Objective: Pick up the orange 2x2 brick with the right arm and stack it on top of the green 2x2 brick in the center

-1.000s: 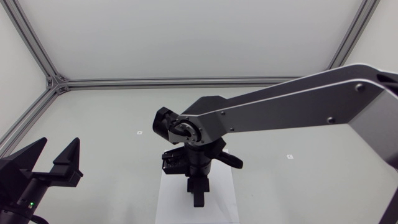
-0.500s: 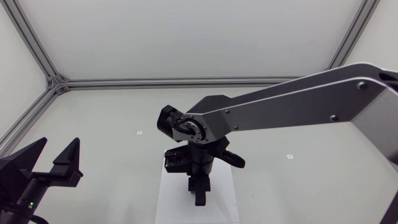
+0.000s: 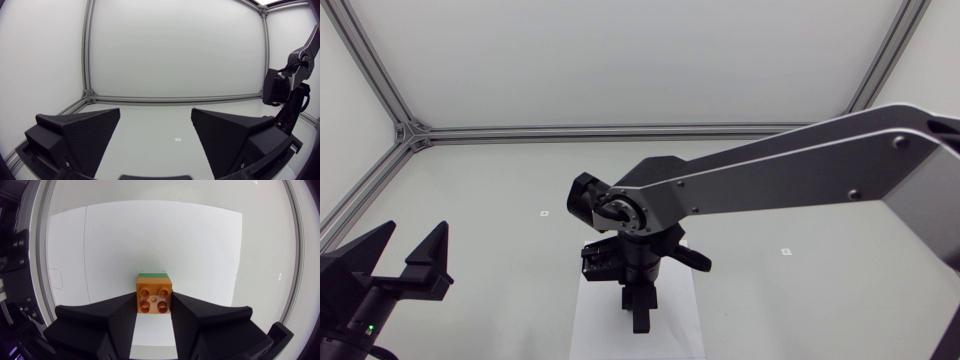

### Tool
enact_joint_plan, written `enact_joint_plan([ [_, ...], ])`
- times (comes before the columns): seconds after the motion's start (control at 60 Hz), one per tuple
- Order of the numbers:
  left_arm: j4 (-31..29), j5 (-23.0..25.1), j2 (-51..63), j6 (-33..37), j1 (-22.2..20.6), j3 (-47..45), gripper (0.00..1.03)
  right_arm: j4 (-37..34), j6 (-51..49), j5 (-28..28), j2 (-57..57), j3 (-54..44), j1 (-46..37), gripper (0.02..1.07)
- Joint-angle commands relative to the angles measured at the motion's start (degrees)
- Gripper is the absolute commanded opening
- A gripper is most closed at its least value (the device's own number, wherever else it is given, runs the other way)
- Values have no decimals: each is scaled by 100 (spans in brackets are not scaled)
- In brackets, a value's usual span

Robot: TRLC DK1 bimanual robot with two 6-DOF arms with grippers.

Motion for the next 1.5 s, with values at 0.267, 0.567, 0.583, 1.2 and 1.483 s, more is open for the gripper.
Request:
enact_joint_plan([
  [0.267,-84,25,-45,75,16,-235,99,195,63,-326,447,-350,-101,10],
  [0.567,-84,25,-45,75,16,-235,99,143,159,-256,465,-148,-39,10],
  [0.583,-84,25,-45,75,16,-235,99,143,159,-256,474,-140,-39,10],
  [1.2,-84,25,-45,75,16,-235,99,55,54,-177,377,-254,-39,34],
  [1.483,-84,25,-45,75,16,-235,99,37,19,-141,333,-254,-48,46],
])
